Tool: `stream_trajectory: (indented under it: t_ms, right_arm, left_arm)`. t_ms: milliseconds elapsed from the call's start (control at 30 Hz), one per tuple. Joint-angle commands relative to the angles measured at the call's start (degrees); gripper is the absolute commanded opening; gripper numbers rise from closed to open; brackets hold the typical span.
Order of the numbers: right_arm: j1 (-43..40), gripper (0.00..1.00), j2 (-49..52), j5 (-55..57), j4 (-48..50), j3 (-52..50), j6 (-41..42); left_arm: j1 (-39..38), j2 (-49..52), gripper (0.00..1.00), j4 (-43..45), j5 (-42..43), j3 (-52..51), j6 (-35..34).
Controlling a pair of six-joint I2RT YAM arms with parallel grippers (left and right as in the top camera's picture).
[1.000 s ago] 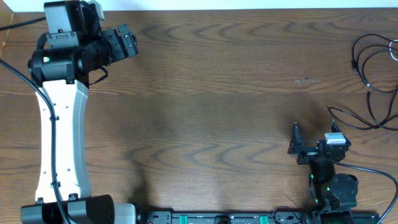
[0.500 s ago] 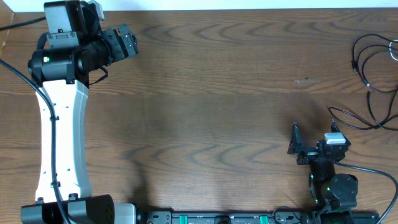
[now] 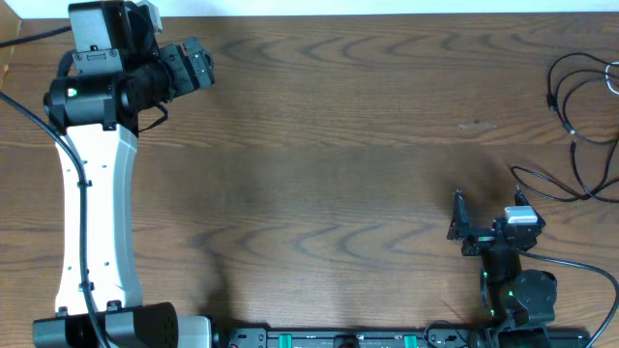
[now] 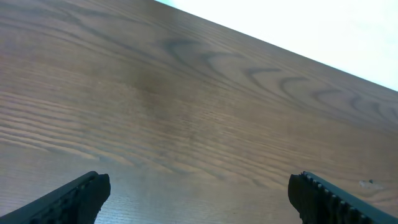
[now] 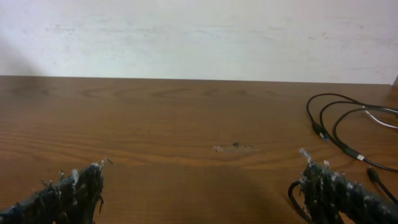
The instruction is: Untangle cables
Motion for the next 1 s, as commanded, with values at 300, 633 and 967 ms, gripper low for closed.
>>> stream_trajectory:
  t_ms: [300,633,967]
  right_arm:
    - [0.0,0.99,-0.3,-0.3,-0.2,-0.2,0.6]
    - [0.0,0.99,-0.3,-0.3,-0.2,-0.2,0.6]
    - [0.0,0.99,-0.3,-0.3,-0.2,-0.2,0.6]
  left_arm:
    - [0.1,-8.0,0.96,2.5,-6.8,-4.7,2.5]
    - [0.1,-40.2,0.96,37.3,-6.8,-48.0,7.3]
    - [0.1,-68.2,0.96,57.5,-6.8,-81.5,8.8]
